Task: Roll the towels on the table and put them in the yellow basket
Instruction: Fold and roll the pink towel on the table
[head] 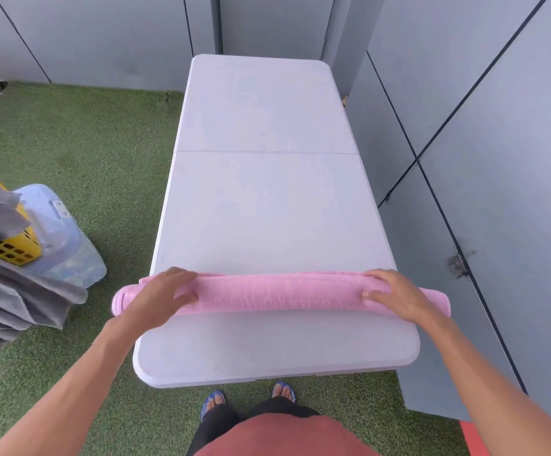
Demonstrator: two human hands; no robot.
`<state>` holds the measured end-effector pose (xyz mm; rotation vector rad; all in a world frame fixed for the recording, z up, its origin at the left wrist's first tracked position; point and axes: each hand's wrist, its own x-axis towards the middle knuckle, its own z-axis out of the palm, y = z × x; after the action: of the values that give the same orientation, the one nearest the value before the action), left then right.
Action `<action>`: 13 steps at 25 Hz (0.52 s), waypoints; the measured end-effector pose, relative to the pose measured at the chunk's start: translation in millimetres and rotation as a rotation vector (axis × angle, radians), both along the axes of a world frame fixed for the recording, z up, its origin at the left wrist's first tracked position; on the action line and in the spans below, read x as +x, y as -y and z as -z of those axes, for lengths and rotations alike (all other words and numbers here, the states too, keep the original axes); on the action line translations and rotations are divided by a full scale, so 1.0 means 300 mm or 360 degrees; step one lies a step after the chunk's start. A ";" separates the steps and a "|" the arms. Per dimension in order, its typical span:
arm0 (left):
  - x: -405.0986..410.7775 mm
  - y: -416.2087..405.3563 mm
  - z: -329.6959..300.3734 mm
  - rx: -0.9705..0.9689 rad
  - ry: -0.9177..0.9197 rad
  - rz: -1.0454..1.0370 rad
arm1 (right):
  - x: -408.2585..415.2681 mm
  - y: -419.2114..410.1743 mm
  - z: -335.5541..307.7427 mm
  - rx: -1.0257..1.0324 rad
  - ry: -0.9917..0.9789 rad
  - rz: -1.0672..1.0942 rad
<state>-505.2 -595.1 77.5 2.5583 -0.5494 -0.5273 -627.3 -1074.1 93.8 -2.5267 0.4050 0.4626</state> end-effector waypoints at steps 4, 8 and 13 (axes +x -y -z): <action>-0.031 -0.018 0.032 0.0057 0.0364 0.0022 | -0.030 -0.033 0.027 -0.0424 0.0262 -0.0040; -0.022 -0.007 0.038 0.0063 0.0350 -0.0151 | -0.019 -0.020 0.040 -0.0493 0.0268 -0.0038; 0.000 0.111 -0.021 0.0175 0.0299 -0.0545 | 0.055 -0.140 0.071 -0.0616 0.0309 0.0453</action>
<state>-505.2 -628.5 83.7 2.7433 -0.1369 -0.2030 -610.8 -1032.1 72.4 -2.7843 0.8312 0.0281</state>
